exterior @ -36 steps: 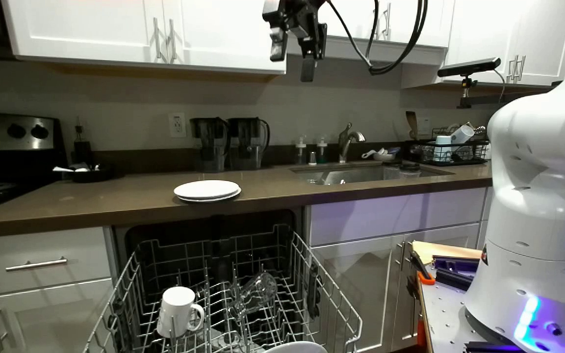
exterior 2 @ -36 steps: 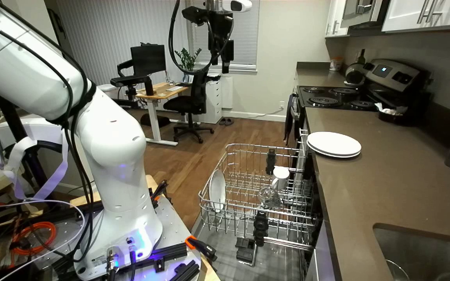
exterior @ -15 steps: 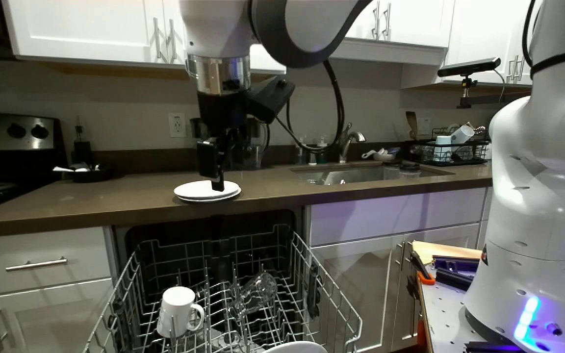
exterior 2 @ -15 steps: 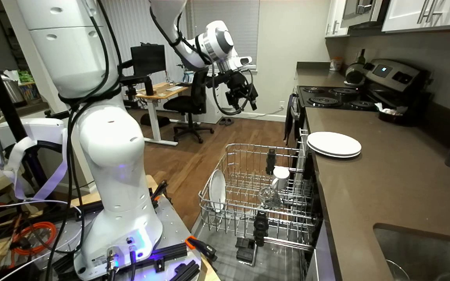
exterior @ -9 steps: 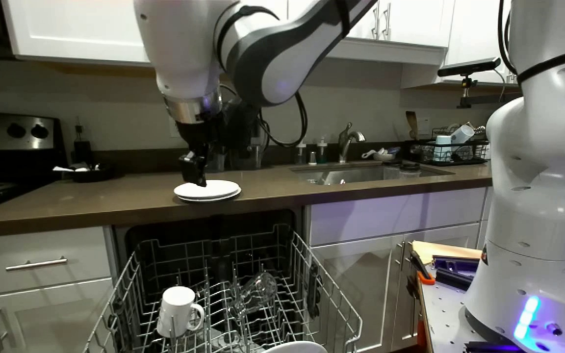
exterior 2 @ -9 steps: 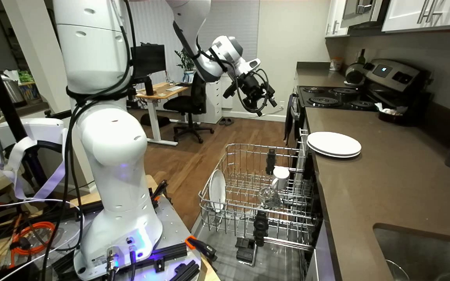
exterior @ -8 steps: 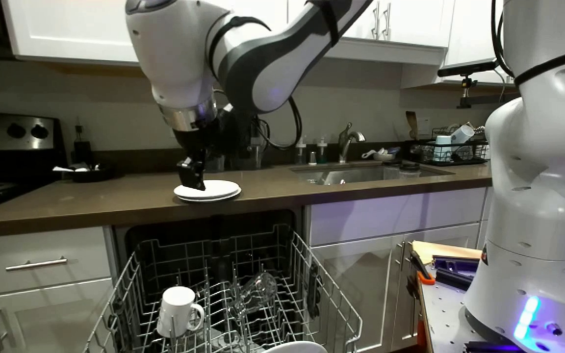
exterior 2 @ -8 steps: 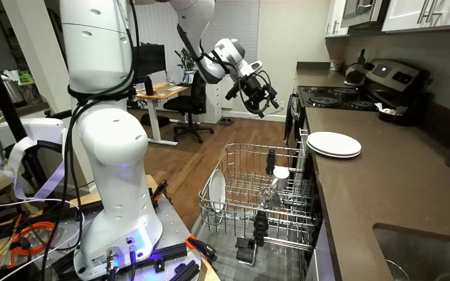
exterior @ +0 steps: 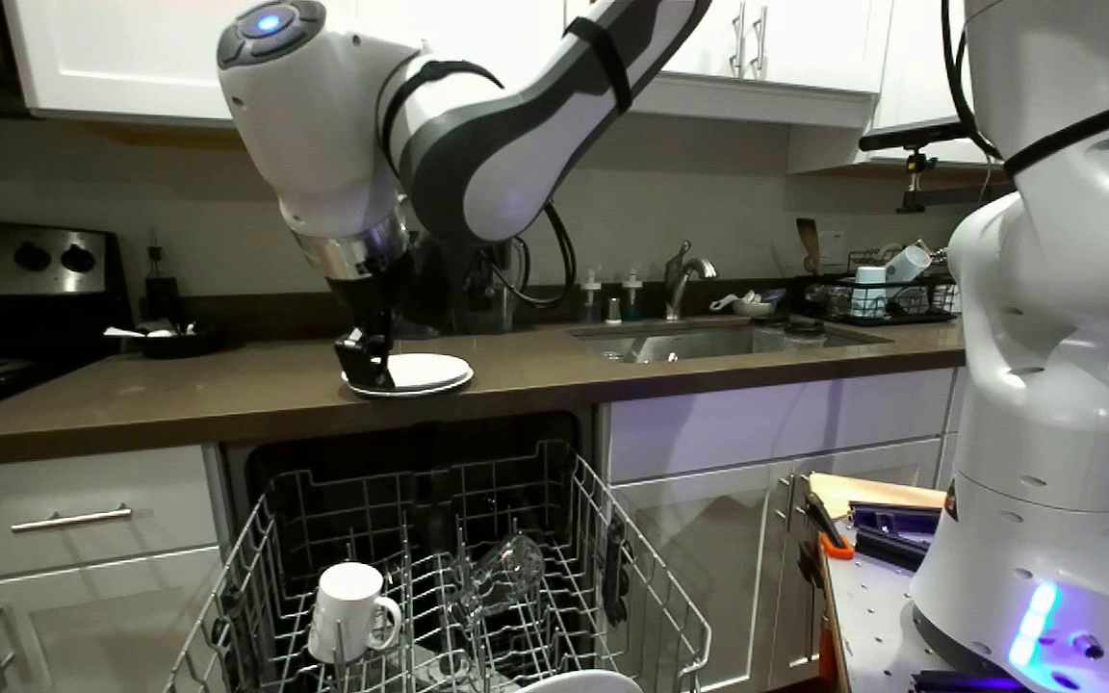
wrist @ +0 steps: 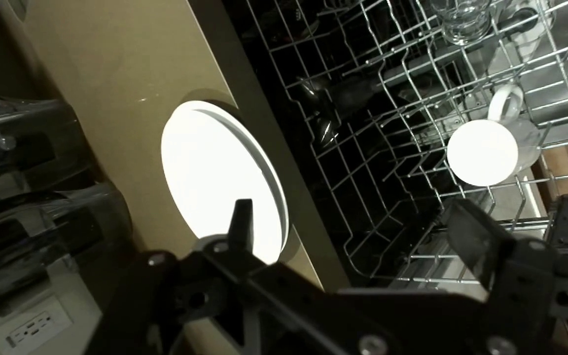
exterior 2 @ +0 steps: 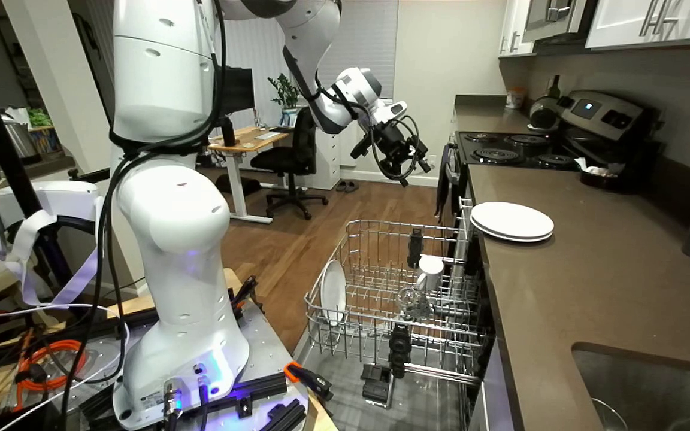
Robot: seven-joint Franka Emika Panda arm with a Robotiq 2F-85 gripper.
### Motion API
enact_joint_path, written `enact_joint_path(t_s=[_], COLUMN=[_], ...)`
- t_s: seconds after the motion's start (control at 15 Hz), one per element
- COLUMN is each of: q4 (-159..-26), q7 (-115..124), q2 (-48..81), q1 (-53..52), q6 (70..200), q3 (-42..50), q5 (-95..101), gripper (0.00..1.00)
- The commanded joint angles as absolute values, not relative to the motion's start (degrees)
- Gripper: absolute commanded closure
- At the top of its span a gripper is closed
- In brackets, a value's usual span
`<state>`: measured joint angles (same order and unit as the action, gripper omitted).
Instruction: Pick up the plate on top and put it in the kitchen plate holder
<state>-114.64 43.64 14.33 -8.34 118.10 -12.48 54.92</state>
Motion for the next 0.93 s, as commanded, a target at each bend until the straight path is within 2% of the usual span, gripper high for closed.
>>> enact_joint_path(t_s=[0.0, 0.33, 0.6, 0.87], q4=[-113.59, -105.36, -95.44, -88.29], q7=[46.18, 44.68, 51.19, 51.66], q2=[20.02, 33.05, 41.39, 45.87], q1=[-12.43, -15.61, -19.34, -20.6], q6=[116.79, 116.93, 111.59, 103.0], q3=[-10.02, -6.9, -2.17, -1.41], q5=[59.02, 62.48, 71.33, 73.77], gripper=[0.0, 0.0, 0.0, 0.0])
